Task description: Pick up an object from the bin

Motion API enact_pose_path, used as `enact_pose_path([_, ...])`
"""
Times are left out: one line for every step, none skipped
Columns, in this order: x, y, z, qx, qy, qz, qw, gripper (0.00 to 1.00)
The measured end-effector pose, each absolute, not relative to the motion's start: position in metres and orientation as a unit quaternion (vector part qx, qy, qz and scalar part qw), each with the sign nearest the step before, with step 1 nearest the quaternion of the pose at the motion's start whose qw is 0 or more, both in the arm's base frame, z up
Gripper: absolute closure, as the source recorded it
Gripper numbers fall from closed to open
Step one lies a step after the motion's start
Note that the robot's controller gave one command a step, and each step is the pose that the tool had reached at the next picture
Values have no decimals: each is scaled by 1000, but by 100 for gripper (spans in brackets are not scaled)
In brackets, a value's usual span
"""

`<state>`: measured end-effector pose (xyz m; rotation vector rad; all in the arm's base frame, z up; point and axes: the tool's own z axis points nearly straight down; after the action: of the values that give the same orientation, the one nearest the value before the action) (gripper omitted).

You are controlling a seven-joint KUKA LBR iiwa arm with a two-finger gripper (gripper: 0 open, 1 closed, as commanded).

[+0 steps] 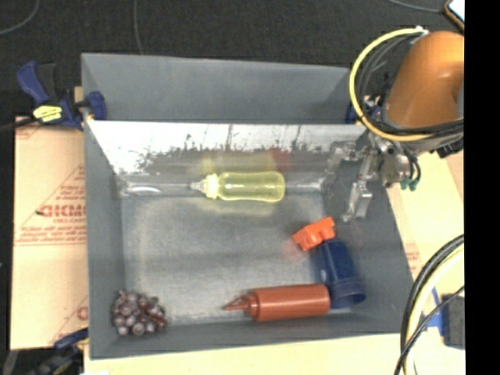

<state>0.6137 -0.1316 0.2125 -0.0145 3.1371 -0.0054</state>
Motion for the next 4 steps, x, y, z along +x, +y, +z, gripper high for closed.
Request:
enact_pose_path([614, -132, 213, -5, 1000, -2, 2, 0])
enact_pose_path([566, -125, 153, 22, 1000, -1, 0, 0])
enact_pose_path([596, -103, 134, -4, 1000, -4, 12, 0])
enact_pose_path([561, -116, 78, -28, 1000, -1, 9, 100])
